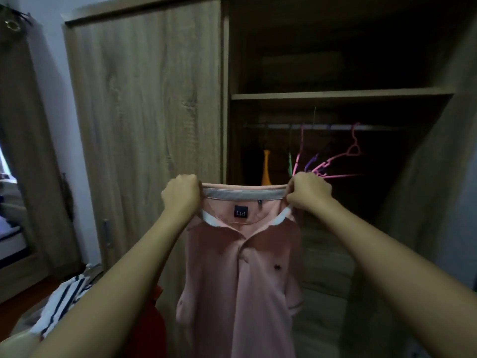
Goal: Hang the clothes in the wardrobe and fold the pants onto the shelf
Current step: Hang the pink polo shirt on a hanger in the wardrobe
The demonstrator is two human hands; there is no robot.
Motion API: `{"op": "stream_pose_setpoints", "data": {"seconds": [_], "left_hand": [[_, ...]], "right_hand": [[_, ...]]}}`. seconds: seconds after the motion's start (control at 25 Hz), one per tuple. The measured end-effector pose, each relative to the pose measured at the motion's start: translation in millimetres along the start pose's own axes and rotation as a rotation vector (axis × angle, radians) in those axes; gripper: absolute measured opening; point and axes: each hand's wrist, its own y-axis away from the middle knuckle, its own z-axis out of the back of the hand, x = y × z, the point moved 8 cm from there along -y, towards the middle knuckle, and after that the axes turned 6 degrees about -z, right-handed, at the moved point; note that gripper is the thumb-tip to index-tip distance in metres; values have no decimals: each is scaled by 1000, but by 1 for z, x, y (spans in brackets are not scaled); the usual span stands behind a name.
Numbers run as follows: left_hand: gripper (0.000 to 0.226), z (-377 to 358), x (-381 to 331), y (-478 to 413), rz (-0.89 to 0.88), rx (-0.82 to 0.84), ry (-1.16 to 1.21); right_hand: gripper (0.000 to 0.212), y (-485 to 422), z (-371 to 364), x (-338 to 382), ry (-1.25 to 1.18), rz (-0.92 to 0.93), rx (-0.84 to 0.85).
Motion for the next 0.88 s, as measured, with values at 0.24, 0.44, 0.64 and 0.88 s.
{"op": "stream_pose_setpoints", "data": {"seconds": [0.24,0.44,0.64,0.88], "left_hand": [[24,-36,-16,-9,-260,181,178],[32,-50,-31,-13,-402,184,375],[42,-64,-51,-22,-341,215,703],[17,-84,-94,-40,-303,208,782]], "right_hand": [[24,5,-14,-29,-228,-36,173],[34,14,-23,-42,-49,-12,177],[45,10,-10,-63,-306,-141,134],[41,-29,6,-67,-226,-90,-5]]}}
